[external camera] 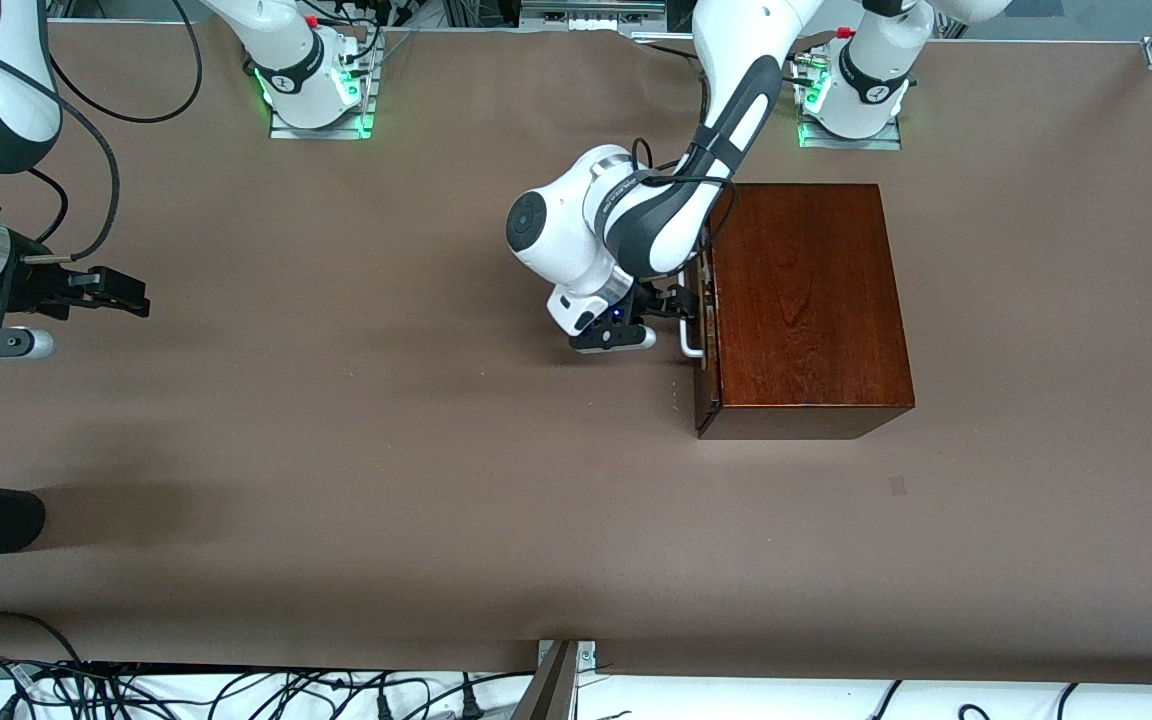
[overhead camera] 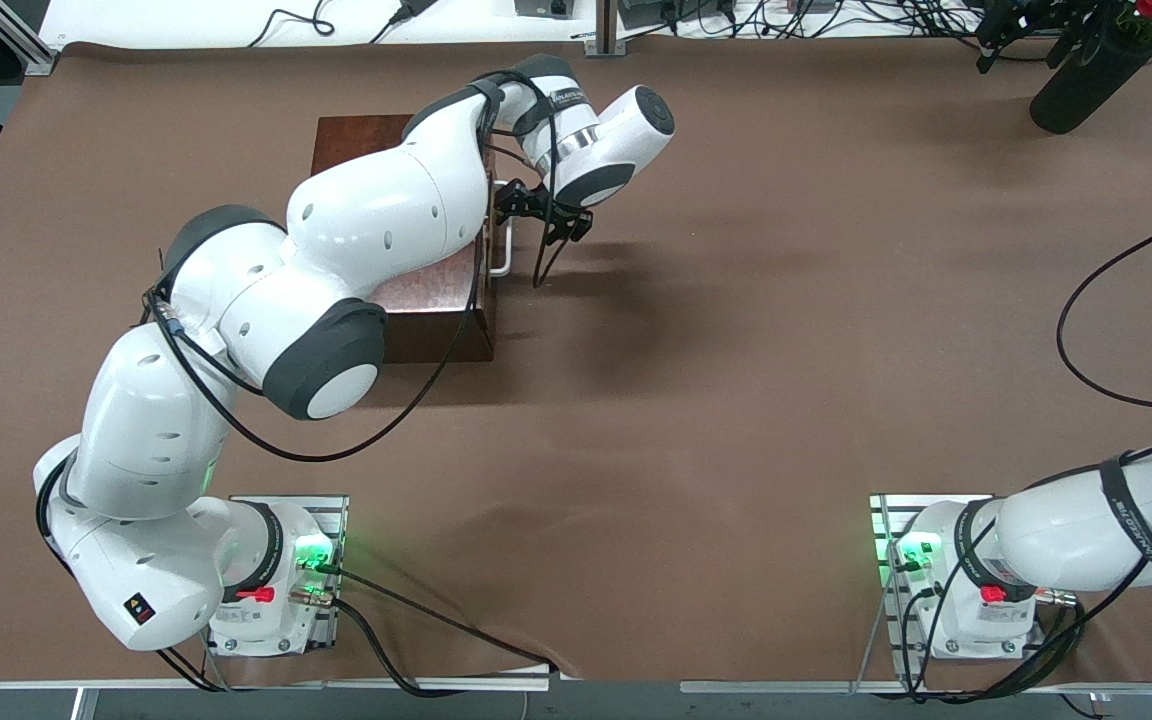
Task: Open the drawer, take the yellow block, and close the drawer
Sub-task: 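Pull the drawer out of the box with the left gripper, then release the handle and lift the left gripper while the right gripper approaches, then move the right gripper above the yellow cube in the drawer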
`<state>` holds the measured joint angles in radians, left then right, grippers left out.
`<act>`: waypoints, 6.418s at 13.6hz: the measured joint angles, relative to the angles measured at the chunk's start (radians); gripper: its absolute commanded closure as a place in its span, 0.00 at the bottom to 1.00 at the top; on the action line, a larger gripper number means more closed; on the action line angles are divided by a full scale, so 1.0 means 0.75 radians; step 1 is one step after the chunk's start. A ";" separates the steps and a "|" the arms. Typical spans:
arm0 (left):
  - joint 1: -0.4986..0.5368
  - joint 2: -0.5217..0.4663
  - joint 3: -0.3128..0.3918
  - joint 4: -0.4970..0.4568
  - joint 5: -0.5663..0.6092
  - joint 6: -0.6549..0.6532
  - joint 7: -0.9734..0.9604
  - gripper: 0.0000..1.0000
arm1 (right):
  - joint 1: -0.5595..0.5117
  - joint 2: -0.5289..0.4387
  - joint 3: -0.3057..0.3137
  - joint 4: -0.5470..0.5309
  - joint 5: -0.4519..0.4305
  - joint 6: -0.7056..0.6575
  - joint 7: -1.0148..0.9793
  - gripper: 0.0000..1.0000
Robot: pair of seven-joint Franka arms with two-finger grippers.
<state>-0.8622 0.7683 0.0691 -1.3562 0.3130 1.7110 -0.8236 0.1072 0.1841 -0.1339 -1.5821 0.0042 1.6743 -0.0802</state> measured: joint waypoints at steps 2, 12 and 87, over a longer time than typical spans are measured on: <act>0.001 -0.012 0.002 -0.001 -0.064 0.071 -0.001 0.00 | 0.001 0.000 0.002 0.001 0.000 0.003 0.000 0.00; -0.004 -0.018 -0.031 0.001 -0.139 0.263 -0.018 0.00 | 0.001 0.000 0.001 0.063 0.011 0.006 0.000 0.00; 1.165 -0.831 -0.228 -0.017 -0.356 -0.369 0.762 0.00 | 0.921 0.593 0.350 0.515 0.052 0.368 0.282 0.00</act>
<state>0.0115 0.1450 -0.1018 -1.3691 0.0457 1.4340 -0.2523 0.7983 0.6289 0.1283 -1.1956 0.0435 1.9504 0.1313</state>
